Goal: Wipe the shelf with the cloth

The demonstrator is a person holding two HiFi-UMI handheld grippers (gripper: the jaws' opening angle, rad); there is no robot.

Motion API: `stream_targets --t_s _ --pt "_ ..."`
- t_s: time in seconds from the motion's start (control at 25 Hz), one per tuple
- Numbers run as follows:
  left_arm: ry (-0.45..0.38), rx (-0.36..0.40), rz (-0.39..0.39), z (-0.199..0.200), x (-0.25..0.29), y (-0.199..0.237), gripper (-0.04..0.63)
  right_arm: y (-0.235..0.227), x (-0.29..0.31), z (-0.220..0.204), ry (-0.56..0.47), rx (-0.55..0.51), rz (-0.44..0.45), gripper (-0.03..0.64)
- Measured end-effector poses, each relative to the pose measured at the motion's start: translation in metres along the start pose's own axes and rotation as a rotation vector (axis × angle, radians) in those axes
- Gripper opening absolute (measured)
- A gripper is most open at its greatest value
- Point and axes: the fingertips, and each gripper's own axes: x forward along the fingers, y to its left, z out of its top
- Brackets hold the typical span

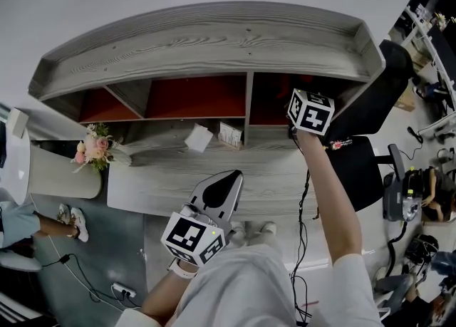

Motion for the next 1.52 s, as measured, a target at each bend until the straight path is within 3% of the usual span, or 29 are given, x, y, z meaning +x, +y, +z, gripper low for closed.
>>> stream_targets --t_s 0.08,0.24,0.52,0.8,1.04,1.12,1.36,1.52 --pt "-0.002 0.0 -0.005 0.001 0.0 -0.002 0.006 -0.012 -0.006 0.002 -0.007 0.028 -0.054 0.127" --pt "0.005 -0.002 -0.021 -0.004 0.004 -0.008 0.006 -0.001 -0.021 0.012 -0.048 0.063 0.005 0.127" --pt "0.006 0.011 -0.041 -0.001 0.005 -0.016 0.006 0.049 -0.044 0.042 -0.15 0.126 0.197 0.127" --pt "0.006 0.011 -0.027 -0.002 -0.001 -0.011 0.006 0.094 -0.05 0.073 -0.237 0.374 0.452 0.127" --pt "-0.003 0.013 -0.002 0.004 -0.01 -0.003 0.006 0.112 -0.055 0.095 -0.324 0.431 0.608 0.127" --pt "-0.003 0.005 0.009 0.001 -0.011 0.002 0.006 0.119 -0.055 0.101 -0.337 0.406 0.623 0.127" --pt "0.005 0.009 0.001 -0.001 -0.008 -0.003 0.006 0.123 -0.03 0.104 -0.304 0.324 0.553 0.127" --pt "0.007 0.017 -0.007 0.001 -0.007 -0.005 0.006 0.128 -0.029 0.105 -0.288 0.338 0.608 0.123"
